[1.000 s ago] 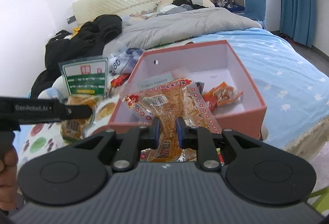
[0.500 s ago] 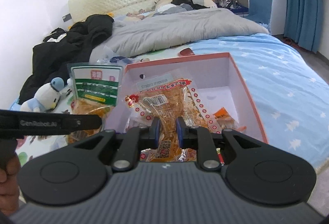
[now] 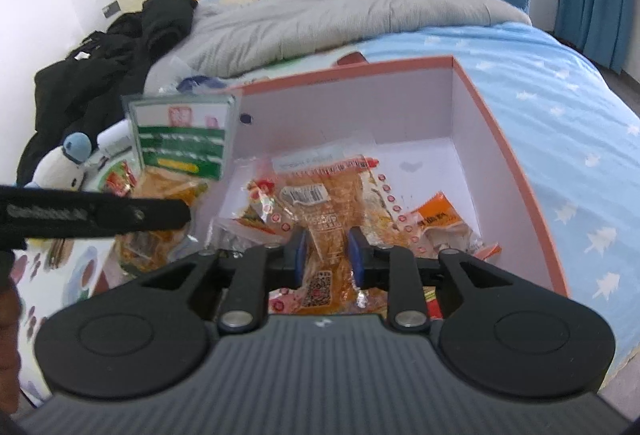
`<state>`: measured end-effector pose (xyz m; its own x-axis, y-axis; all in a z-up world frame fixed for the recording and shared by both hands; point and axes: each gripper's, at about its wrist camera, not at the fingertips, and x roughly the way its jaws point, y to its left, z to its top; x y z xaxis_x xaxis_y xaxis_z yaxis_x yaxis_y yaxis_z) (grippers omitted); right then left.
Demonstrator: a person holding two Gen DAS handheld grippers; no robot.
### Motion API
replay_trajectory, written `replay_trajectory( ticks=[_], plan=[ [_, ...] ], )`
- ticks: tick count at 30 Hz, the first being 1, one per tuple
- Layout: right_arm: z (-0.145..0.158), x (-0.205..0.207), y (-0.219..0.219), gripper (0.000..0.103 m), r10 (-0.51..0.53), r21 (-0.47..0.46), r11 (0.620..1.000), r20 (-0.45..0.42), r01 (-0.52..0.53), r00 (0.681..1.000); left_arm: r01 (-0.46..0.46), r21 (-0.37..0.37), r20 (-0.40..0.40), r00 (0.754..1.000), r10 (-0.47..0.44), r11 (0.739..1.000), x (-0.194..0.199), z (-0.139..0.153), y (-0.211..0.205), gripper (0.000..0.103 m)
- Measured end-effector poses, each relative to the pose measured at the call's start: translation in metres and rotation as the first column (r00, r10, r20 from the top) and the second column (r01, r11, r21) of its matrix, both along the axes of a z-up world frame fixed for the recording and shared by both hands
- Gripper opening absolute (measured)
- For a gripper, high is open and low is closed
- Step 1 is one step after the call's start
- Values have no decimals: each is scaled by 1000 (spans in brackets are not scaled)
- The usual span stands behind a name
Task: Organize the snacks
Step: 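Open both tools to drop the two packs into the pink box, then move both tools back from the pink box toward the remaining snacks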
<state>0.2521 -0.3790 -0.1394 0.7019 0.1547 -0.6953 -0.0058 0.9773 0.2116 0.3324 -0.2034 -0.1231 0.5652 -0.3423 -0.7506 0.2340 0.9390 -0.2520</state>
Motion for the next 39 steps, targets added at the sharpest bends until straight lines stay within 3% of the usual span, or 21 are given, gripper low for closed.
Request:
replay_trajectory(
  ticks=[4, 5, 6, 8, 24, 39],
  plan=[
    [4, -4, 0, 27, 0, -9, 1000, 9, 0, 1000, -9, 6, 20, 1000, 9, 1000, -8, 12, 4, 68],
    [6, -6, 0, 34, -4, -8, 1000, 11, 4, 1000, -10, 6, 24, 1000, 10, 1000, -11, 16, 5, 68],
    [8, -8, 0, 48, -9, -8, 1000, 12, 9, 1000, -10, 7, 25, 1000, 10, 1000, -14, 19, 6, 70],
    [12, -12, 1, 61, -20, -7, 1000, 19, 20, 1000, -5, 12, 34, 999, 5, 1000, -22, 27, 7, 77],
    [65, -99, 24, 61, -26, 12, 1000, 143, 24, 989, -18, -21, 166, 986, 21, 1000, -138, 93, 48, 79],
    [86, -167, 70, 61, 53, 57, 996, 234, -68, 971, -128, -46, 224, 965, 135, 991, -240, 119, 118, 79]
  ],
)
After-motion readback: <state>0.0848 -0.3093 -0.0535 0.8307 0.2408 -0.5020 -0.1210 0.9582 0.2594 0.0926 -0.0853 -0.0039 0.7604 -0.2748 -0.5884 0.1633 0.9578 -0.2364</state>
